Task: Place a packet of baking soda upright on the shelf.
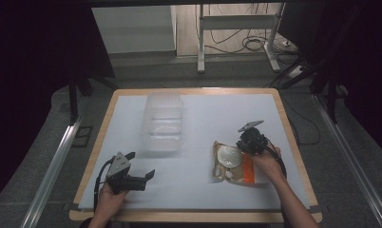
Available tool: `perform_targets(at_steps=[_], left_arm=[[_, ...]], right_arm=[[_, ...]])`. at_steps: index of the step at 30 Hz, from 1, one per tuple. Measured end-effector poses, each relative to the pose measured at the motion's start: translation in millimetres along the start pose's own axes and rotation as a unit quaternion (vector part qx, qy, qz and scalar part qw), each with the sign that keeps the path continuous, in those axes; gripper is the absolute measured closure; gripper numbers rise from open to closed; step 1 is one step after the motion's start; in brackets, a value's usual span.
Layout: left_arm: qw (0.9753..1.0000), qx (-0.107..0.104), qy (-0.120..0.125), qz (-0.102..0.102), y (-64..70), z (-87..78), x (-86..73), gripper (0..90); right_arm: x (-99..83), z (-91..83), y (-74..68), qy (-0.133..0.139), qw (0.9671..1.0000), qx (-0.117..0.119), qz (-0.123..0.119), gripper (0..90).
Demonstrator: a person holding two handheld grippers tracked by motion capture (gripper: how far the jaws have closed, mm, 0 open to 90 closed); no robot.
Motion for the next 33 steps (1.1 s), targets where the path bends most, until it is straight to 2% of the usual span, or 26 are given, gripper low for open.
perform_targets(at_steps=[1, 3, 6, 12, 14, 17, 22, 27, 33], left_arm=[[1.0, 0.0, 0.0, 0.0, 0.0, 0.0, 0.0, 0.2], [1.0, -0.001, 0.0, 0.0, 0.0, 0.2, 0.0, 0.2], [1.0, -0.001, 0.0, 0.001, 0.9, -0.2, 0.2, 0.2], [1.0, -0.002, -0.001, 0.003, 1.5, -0.4, 0.3, 0.2], [1.0, -0.001, 0.0, 0.003, 1.5, -0.5, 0.3, 0.2], [1.0, -0.001, -0.001, 0.004, 1.5, -0.6, 0.1, 0.2], [1.0, 0.0, -0.002, 0.005, 1.8, -0.7, 0.2, 0.2], [1.0, 0.0, -0.001, 0.004, 1.6, -0.9, 0.3, 0.3], [1.0, 0.0, -0.001, 0.005, 1.7, -0.9, 0.2, 0.3]], right_arm=[[0.0, 0.0, 0.0, 0.0, 1.0, 0.0, 0.0, 79.6], [-1.0, -7.6, -1.3, 0.01, 0.9999, -0.009, 0.0, 74.0], [-6.6, -23.4, -2.8, 0.028, 0.9992, -0.028, 0.007, 61.6], [-16.2, -38.7, -6.8, 0.031, 0.9983, -0.049, 0.008, 44.2], [-19.2, -41.4, -7.3, 0.031, 0.9982, -0.05, 0.01, 42.4], [-30.3, -51.0, -7.4, 0.032, 0.9975, -0.054, 0.031, 35.1], [-44.9, -61.5, -7.9, 0.033, 0.9962, -0.065, 0.047, 28.1], [-60.1, -73.6, -10.1, 0.049, 0.9935, -0.074, 0.072, 21.7], [-70.6, -75.8, -15.2, 0.044, 0.9944, -0.059, 0.076, 14.8]])
Point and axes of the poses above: each handheld gripper's, and its own axes: z roughly forward along the jaws, x roughly out of its top, y roughly to its right, the point moved 2 cm from there along z, roughly forward along the jaws, and after that the axes turned 14 degrees about -z, right-handed, at the moved point
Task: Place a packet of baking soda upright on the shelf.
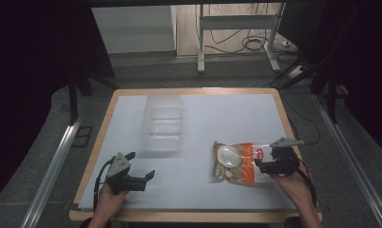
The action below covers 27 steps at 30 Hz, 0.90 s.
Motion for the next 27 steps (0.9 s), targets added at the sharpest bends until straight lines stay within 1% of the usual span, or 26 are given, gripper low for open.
perform_targets(at_steps=[4, 5, 6, 7, 10, 11, 12, 14, 18, 20, 21, 22, 23, 27], left_arm=[[1.0, 0.0, -0.001, 0.0, 0.1, 0.1, -0.1, 0.3], [1.0, 0.0, -0.001, 0.0, 0.1, 0.1, -0.1, 0.3], [1.0, 0.0, -0.001, 0.0, 0.0, 0.1, -0.1, 0.3], [1.0, 0.0, -0.001, 0.0, 0.0, 0.1, -0.1, 0.3], [1.0, 0.001, -0.002, -0.001, 0.0, 0.5, -0.2, 0.3], [1.0, 0.001, -0.002, -0.001, 0.0, 0.5, -0.2, 0.4], [1.0, 0.0, -0.002, -0.001, 0.1, 0.6, -0.3, 0.4], [1.0, 0.001, -0.003, 0.0, 0.4, 0.9, -0.5, 0.4], [1.0, 0.002, -0.004, 0.003, 0.7, 1.1, -0.5, 0.4], [1.0, 0.002, -0.004, 0.004, 0.8, 1.2, -0.5, 0.4], [1.0, 0.002, -0.005, 0.004, 1.0, 1.2, -0.5, 0.4], [1.0, 0.002, -0.005, 0.004, 1.0, 1.2, -0.5, 0.4], [1.0, 0.002, -0.005, 0.004, 1.0, 1.2, -0.5, 0.4], [1.0, 0.002, -0.005, 0.004, 1.1, 1.6, -0.6, 0.4]], right_arm=[[-5.3, 1.8, -1.0, -0.016, 0.9999, 0.005, 0.002, 14.6], [-5.3, 1.8, -1.0, -0.016, 0.9999, 0.005, 0.002, 14.6], [-7.7, 3.8, -0.1, -0.023, 0.9997, 0.008, 0.008, 14.9], [-7.7, 3.8, -0.1, -0.023, 0.9997, 0.008, 0.008, 14.9], [-12.8, 8.7, 2.0, -0.03, 0.9988, 0.031, 0.023, 17.6], [-12.8, 8.7, 2.0, -0.03, 0.9988, 0.031, 0.023, 17.6], [-14.3, 11.1, 1.5, -0.03, 0.9981, 0.044, 0.03, 19.1], [-14.2, 12.5, 0.1, -0.026, 0.9974, 0.059, 0.034, 20.5], [-11.5, 13.0, -4.3, -0.021, 0.9972, 0.07, 0.019, 22.5], [-10.7, 13.2, -5.5, -0.019, 0.9969, 0.074, 0.018, 23.0], [-9.3, 13.9, -7.9, -0.013, 0.9963, 0.084, 0.017, 24.6], [-9.3, 13.9, -7.9, -0.013, 0.9963, 0.084, 0.017, 24.6], [-7.6, 14.8, -10.8, -0.011, 0.9956, 0.091, 0.015, 25.6], [-4.6, 15.8, -15.6, -0.01, 0.9949, 0.1, 0.008, 29.8]])
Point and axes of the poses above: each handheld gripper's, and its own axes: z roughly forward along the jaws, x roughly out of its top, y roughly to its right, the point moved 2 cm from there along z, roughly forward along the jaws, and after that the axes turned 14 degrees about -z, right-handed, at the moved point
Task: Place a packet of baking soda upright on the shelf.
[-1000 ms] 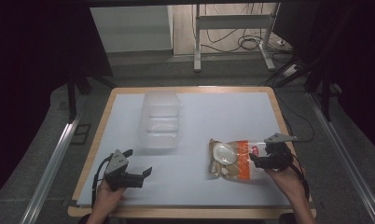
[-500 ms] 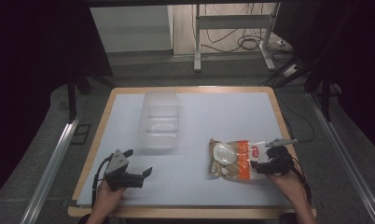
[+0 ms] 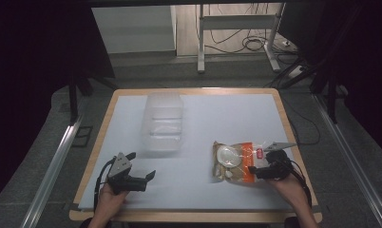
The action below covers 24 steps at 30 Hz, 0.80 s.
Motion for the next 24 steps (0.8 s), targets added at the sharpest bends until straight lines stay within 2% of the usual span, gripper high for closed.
perform_targets(at_steps=[1, 3, 4, 5, 6, 7, 8, 13, 16, 18, 24], left_arm=[[1.0, 0.0, 0.0, 0.0, 0.1, 0.1, 0.0, 0.4], [1.0, 0.0, -0.001, 0.0, 0.2, 0.3, -0.1, 0.4], [1.0, 0.0, -0.001, 0.001, 0.2, 0.4, -0.1, 0.4], [1.0, 0.0, -0.001, 0.001, 0.2, 0.4, -0.1, 0.4], [1.0, 0.0, -0.001, 0.0, 0.5, 0.6, -0.2, 0.4], [1.0, 0.0, -0.001, 0.0, 0.5, 0.6, -0.2, 0.4], [1.0, 0.0, -0.002, 0.001, 0.7, 0.8, -0.3, 0.4], [1.0, -0.001, -0.002, 0.001, 0.7, 0.9, -0.3, 0.4], [1.0, 0.0, -0.002, 0.002, 0.9, 1.0, -0.3, 0.5], [1.0, 0.0, -0.002, 0.002, 1.1, 0.9, -0.3, 0.5], [1.0, -0.001, -0.004, 0.003, 1.1, 1.6, -0.6, 0.5]], right_arm=[[2.2, 0.6, -2.9, 0.0, 1.0, 0.007, -0.001, 35.8], [3.3, 1.2, -3.9, 0.003, 1.0, 0.008, -0.004, 37.6], [5.8, 2.2, -5.5, -0.002, 1.0, 0.001, -0.009, 42.9], [5.8, 2.2, -5.5, -0.002, 1.0, 0.001, -0.009, 42.9], [7.3, 2.6, -6.1, -0.008, 0.9999, -0.006, -0.008, 50.6], [7.3, 2.6, -6.1, -0.008, 0.9999, -0.006, -0.008, 50.6], [7.4, 3.5, -5.4, -0.013, 0.9999, -0.005, -0.008, 59.3], [5.9, 2.9, -2.9, -0.024, 0.9996, -0.006, -0.013, 85.8], [7.0, 0.7, -2.9, -0.019, 0.9998, -0.002, -0.008, 88.7], [10.1, -2.6, -4.9, -0.018, 0.9996, -0.012, -0.019, 89.0], [12.8, -7.3, -4.3, -0.007, 0.9996, -0.009, -0.025, 89.0]])
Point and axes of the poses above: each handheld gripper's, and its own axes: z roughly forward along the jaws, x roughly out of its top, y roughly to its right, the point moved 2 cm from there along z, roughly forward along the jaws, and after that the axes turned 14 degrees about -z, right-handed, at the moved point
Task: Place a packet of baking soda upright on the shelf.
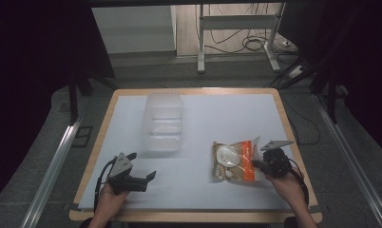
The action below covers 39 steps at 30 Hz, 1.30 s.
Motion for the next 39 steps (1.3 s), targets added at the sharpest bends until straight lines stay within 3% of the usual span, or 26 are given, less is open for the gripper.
perform_targets(at_steps=[18, 28, 39], left_arm=[[1.0, 0.004, -0.002, 0.003, 0.6, 0.7, -0.1, 0.5], [1.0, 0.008, -0.001, 0.0, -0.4, -0.4, 0.2, 0.5], [1.0, 0.008, 0.001, 0.001, -0.6, -0.7, 0.2, 0.5]], right_arm=[[28.3, -20.8, 1.4, 0.065, 0.9979, 0.006, -0.005, 88.9], [54.6, -32.0, -1.8, 0.083, 0.996, 0.021, -0.027, 89.1], [85.0, -44.6, -10.2, 0.091, 0.9926, 0.012, -0.079, 89.2]])
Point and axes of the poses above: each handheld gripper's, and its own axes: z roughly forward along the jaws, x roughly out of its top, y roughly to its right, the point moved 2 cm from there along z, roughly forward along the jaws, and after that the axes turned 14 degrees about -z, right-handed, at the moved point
